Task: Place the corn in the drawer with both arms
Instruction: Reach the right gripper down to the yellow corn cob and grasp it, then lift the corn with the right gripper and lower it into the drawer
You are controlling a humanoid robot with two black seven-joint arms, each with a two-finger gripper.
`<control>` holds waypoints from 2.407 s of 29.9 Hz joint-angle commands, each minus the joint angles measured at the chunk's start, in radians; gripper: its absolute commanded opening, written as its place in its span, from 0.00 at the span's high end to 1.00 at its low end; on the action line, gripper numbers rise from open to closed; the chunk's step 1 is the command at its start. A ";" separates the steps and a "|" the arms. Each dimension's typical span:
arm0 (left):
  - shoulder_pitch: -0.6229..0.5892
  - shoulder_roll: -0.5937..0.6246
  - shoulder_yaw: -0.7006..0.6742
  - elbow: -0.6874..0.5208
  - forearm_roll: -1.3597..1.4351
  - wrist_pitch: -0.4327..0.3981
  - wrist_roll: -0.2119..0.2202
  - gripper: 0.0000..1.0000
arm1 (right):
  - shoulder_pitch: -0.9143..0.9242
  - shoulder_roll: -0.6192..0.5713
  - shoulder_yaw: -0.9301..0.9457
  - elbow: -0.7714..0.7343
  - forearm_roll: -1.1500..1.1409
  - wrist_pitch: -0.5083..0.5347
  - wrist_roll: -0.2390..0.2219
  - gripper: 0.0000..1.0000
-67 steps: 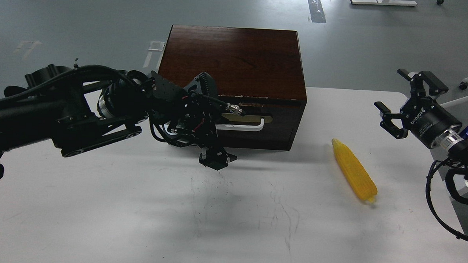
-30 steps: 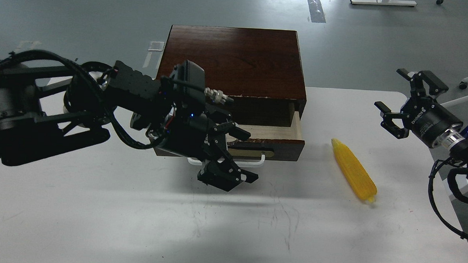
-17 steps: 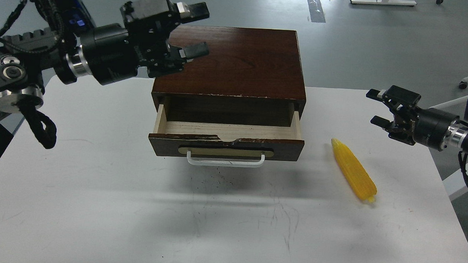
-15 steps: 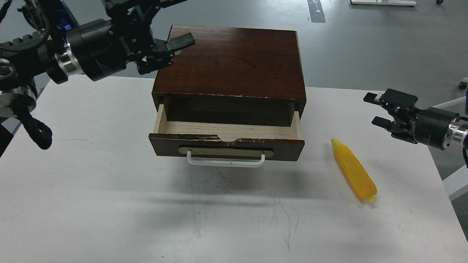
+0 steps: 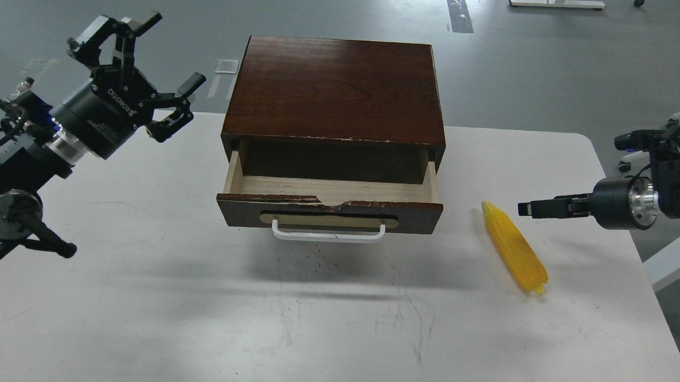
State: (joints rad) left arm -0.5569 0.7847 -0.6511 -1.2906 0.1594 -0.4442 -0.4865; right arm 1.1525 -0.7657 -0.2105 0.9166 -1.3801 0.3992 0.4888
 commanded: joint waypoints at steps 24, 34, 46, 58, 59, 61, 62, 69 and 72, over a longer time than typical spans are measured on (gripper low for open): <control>0.051 -0.065 -0.035 0.027 0.058 -0.002 0.013 0.01 | -0.022 0.118 -0.173 -0.062 -0.002 -0.037 0.000 0.50; 0.051 -0.065 -0.047 0.027 0.058 -0.002 0.014 0.01 | 0.007 0.106 -0.179 -0.048 0.003 -0.040 0.000 0.95; 0.049 -0.061 -0.056 0.027 0.058 -0.004 0.014 0.01 | 0.492 0.045 -0.179 0.134 0.019 -0.056 0.000 0.94; 0.049 -0.047 -0.076 0.025 0.058 -0.005 0.014 0.01 | 0.751 0.365 -0.285 0.232 0.012 -0.056 0.000 0.91; 0.049 -0.047 -0.076 0.025 0.058 -0.005 0.014 0.01 | 0.757 0.388 -0.294 0.231 0.010 -0.057 0.000 0.91; 0.049 -0.039 -0.076 0.024 0.057 -0.004 0.014 0.01 | 0.768 0.454 -0.317 0.228 0.007 -0.059 0.000 0.91; 0.049 -0.033 -0.076 0.022 0.057 -0.005 0.014 0.01 | 0.771 0.491 -0.329 0.226 0.003 -0.060 0.000 0.91; 0.051 -0.022 -0.077 0.019 0.057 -0.005 0.013 0.01 | 0.786 0.620 -0.420 0.214 -0.079 -0.123 0.000 0.91; 0.049 -0.022 -0.077 0.019 0.057 -0.005 0.013 0.01 | 0.786 0.643 -0.460 0.211 -0.086 -0.141 0.000 0.91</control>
State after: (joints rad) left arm -0.5070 0.7618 -0.7288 -1.2713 0.2163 -0.4495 -0.4740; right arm 1.9392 -0.1489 -0.6305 1.1317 -1.4549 0.2790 0.4889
